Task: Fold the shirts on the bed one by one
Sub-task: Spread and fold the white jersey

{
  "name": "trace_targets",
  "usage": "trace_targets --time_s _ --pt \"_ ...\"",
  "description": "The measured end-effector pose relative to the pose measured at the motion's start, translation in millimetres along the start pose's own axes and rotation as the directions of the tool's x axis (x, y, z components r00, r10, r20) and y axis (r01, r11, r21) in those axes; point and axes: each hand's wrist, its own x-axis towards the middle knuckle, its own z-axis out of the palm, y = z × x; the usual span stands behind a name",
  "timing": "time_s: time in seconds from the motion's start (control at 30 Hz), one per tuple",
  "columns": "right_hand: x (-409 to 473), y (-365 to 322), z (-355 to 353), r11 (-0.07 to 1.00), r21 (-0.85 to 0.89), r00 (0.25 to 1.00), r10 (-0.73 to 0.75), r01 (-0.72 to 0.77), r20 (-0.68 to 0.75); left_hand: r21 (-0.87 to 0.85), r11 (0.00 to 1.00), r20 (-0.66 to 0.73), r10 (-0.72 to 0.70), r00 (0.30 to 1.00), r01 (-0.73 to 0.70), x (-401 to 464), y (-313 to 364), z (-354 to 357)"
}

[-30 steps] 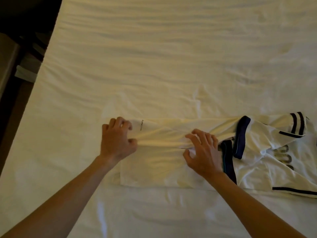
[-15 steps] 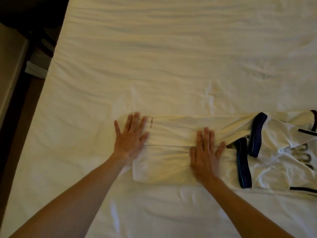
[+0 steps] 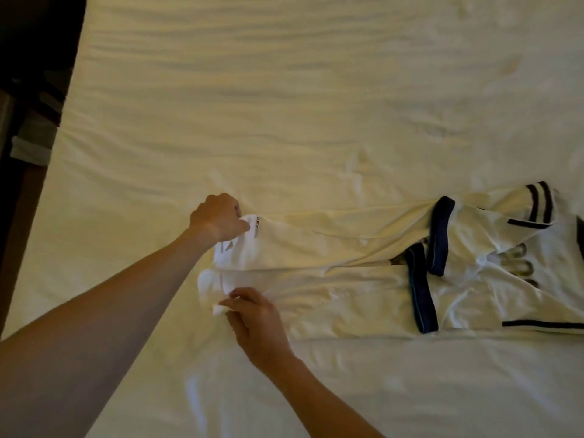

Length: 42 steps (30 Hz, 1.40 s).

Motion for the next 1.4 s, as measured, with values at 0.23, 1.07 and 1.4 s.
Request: trace_targets --time_s 0.23,1.07,1.4 --pt "-53.2 22.5 -80.8 0.728 0.639 0.637 0.620 -0.248 -0.458 -0.155 0.979 0.055 0.142 0.988 -0.132 -8.5 142.9 -6.6" --pt "-53.0 42.6 -76.0 0.662 -0.653 0.925 0.336 -0.368 -0.180 0.656 0.416 0.032 0.819 0.573 -0.630 -37.9 51.9 75.6" --pt "-103.9 18.6 -108.0 0.871 -0.299 0.883 0.446 -0.390 0.149 0.753 0.449 0.275 0.449 0.850 -0.481 -113.2 38.6 58.0"
